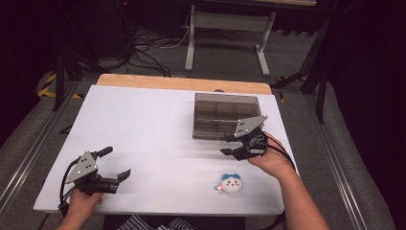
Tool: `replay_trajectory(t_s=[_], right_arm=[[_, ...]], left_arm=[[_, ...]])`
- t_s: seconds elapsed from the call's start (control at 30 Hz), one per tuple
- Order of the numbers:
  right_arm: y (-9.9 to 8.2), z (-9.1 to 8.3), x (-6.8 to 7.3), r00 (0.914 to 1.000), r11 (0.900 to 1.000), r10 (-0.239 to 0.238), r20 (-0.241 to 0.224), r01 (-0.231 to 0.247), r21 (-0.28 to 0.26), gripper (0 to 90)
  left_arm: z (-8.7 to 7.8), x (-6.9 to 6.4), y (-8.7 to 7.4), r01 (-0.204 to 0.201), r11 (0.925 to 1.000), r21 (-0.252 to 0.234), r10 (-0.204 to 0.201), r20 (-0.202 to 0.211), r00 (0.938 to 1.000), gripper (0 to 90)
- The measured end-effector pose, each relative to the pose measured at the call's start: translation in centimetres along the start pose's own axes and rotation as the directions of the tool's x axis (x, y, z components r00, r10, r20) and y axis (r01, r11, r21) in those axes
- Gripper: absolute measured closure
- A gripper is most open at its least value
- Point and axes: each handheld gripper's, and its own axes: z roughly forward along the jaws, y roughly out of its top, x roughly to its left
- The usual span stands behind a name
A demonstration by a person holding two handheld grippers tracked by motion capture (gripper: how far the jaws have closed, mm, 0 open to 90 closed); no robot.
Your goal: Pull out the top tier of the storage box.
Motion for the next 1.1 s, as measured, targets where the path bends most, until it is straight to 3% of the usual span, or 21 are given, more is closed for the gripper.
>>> replay_trajectory(t_s=[0.37,0.73,1.1], right_arm=[[0.8,-0.1,-1.5,0.9971,0.9966,-0.026,0.072,0.02,0.08,54.0],[1.1,0.7,-2.9,0.9945,0.993,-0.036,0.098,0.024,0.116,53.5],[1.0,2.4,-3.4,0.9942,0.9847,-0.049,0.096,0.032,0.171,54.8]], left_arm=[[0.0,0.0,0.0,0.004,1.0,0.0,-0.004,0.001,1.0,0.4],[0.0,0.0,0.0,0.003,1.0,0.002,-0.003,0.001,1.0,0.4],[0.0,0.0,0.0,0.002,1.0,0.001,-0.002,0.001,1.0,0.4]])
